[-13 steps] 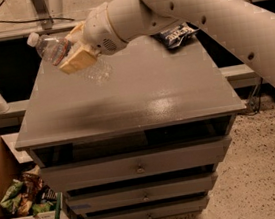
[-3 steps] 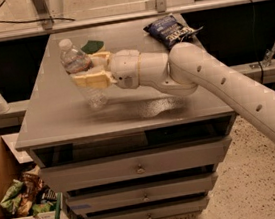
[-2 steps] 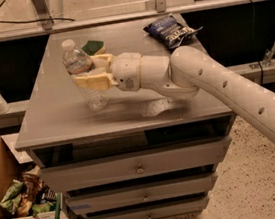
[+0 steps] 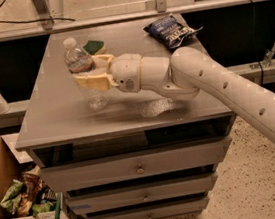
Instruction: Place water bottle upright
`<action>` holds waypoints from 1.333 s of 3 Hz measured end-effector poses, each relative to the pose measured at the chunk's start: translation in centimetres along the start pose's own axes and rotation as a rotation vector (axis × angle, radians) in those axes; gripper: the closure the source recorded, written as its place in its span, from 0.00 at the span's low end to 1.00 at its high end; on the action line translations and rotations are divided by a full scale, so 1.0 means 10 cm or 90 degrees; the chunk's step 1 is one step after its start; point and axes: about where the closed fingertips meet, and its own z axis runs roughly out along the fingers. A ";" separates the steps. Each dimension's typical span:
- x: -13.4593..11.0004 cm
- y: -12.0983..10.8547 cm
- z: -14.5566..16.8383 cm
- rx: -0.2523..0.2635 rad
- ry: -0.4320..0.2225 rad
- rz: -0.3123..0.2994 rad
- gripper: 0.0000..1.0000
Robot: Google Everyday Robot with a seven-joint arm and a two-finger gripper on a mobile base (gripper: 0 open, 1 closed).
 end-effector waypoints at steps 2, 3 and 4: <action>0.02 0.05 -0.14 0.021 0.009 0.000 0.00; 0.02 0.05 -0.19 0.028 0.012 -0.001 0.00; 0.01 0.00 -0.31 0.035 0.024 -0.009 0.00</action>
Offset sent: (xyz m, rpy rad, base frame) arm -0.0093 -0.0267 -0.0050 -0.0196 0.0082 -0.0635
